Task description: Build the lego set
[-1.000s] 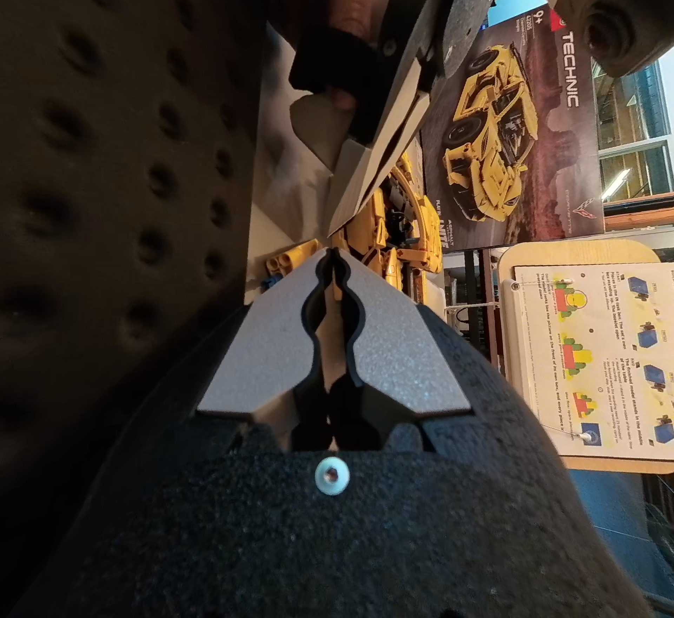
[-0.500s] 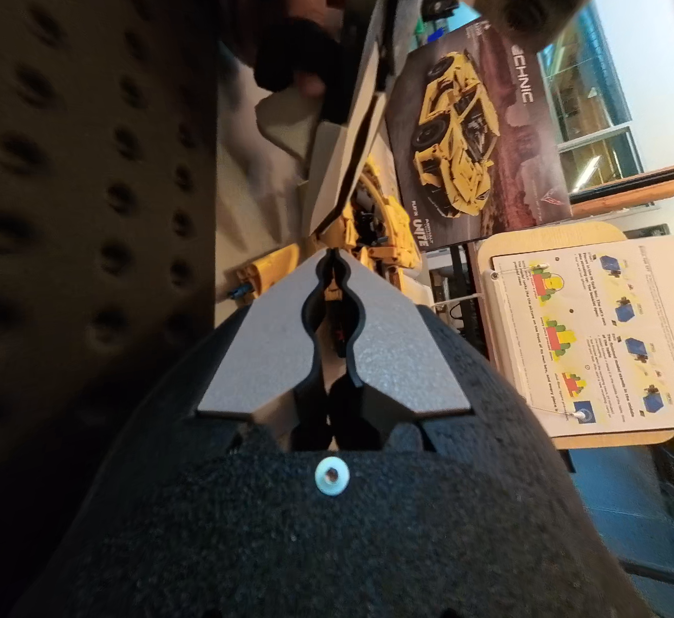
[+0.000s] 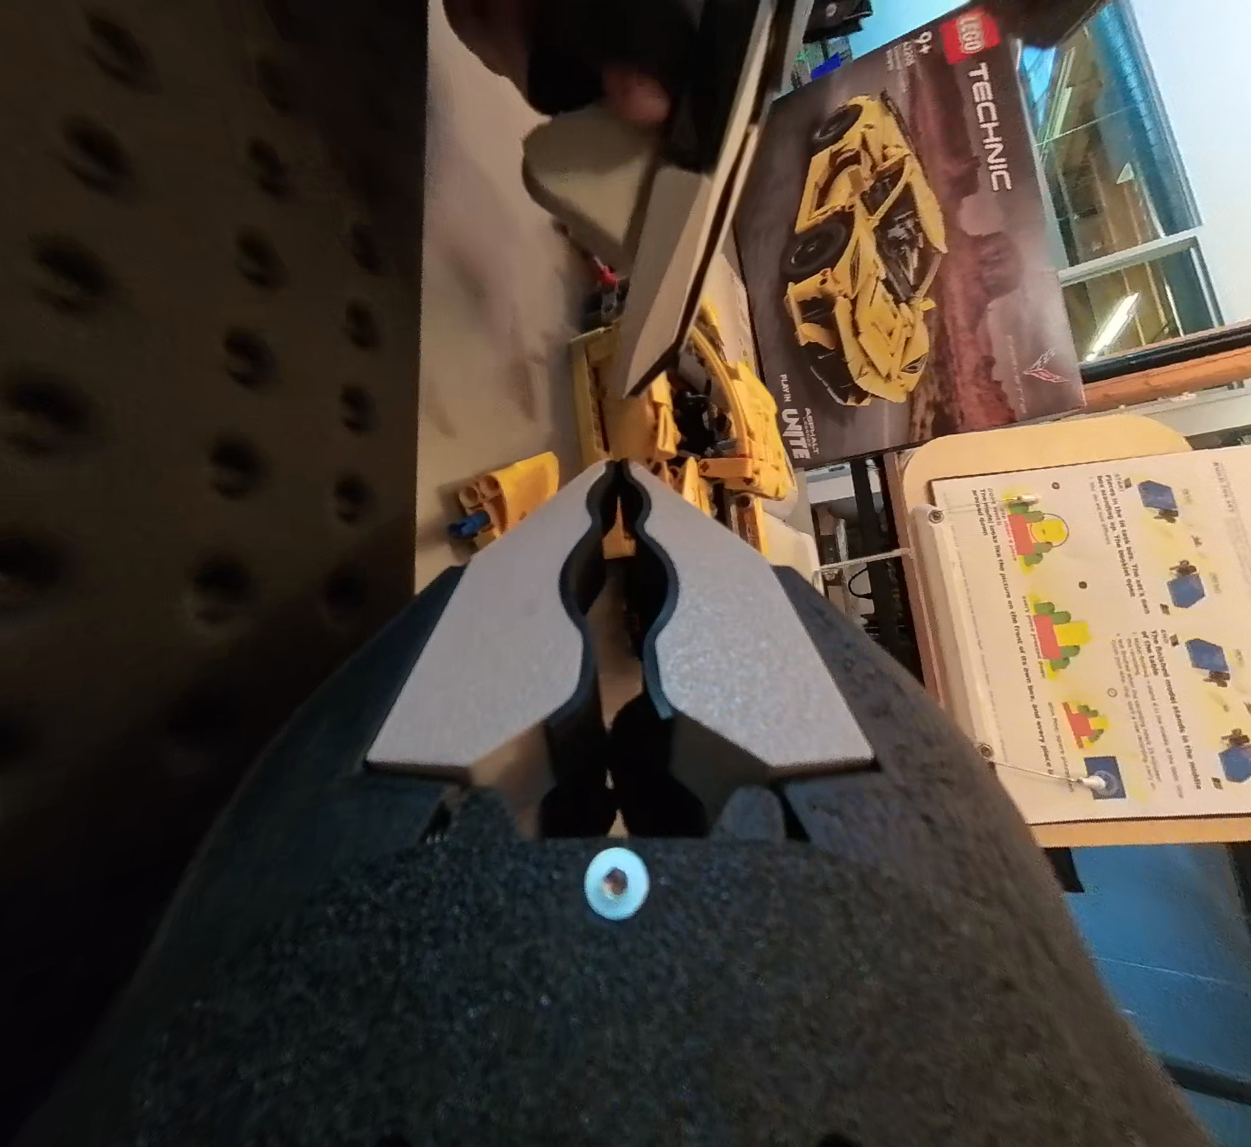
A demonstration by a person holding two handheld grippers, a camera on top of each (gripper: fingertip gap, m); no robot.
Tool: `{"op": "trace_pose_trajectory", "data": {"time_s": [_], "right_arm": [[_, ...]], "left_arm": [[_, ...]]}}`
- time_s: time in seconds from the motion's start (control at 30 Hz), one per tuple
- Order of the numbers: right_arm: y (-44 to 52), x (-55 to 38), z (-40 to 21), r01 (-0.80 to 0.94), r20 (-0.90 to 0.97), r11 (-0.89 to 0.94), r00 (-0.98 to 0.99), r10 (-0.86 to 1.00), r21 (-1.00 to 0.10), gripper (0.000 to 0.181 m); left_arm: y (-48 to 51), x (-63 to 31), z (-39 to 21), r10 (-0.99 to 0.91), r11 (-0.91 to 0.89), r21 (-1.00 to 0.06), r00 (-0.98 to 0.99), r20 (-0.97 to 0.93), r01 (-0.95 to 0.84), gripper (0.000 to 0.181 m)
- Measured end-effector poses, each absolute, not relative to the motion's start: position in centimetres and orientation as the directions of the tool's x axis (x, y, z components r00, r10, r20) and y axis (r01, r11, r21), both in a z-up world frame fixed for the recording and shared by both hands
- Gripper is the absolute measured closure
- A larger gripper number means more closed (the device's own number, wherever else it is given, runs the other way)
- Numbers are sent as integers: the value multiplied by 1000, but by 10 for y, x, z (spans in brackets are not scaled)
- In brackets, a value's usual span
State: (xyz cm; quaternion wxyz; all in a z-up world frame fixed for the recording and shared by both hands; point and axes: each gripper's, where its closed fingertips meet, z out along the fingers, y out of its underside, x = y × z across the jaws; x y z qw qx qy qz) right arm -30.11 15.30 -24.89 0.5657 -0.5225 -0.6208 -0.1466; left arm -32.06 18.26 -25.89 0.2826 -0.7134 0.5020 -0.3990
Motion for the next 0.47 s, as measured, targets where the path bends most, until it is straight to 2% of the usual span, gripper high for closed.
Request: {"op": "trace_pose_trajectory", "data": {"time_s": [0.03, 0.2, 0.47], "right_arm": [[153, -301, -249, 818, 859, 413, 180, 479, -401, 181], [154, -302, -255, 835, 873, 418, 140, 467, -357, 181], [154, -304, -261, 845, 881, 429, 98, 463, -320, 181]], "left_arm": [[184, -321, -263, -939, -344, -795, 172, 298, -499, 161], [177, -311, -255, -931, -360, -813, 119, 345, -458, 180], [178, -310, -269, -932, -362, -783, 163, 325, -506, 181]]}}
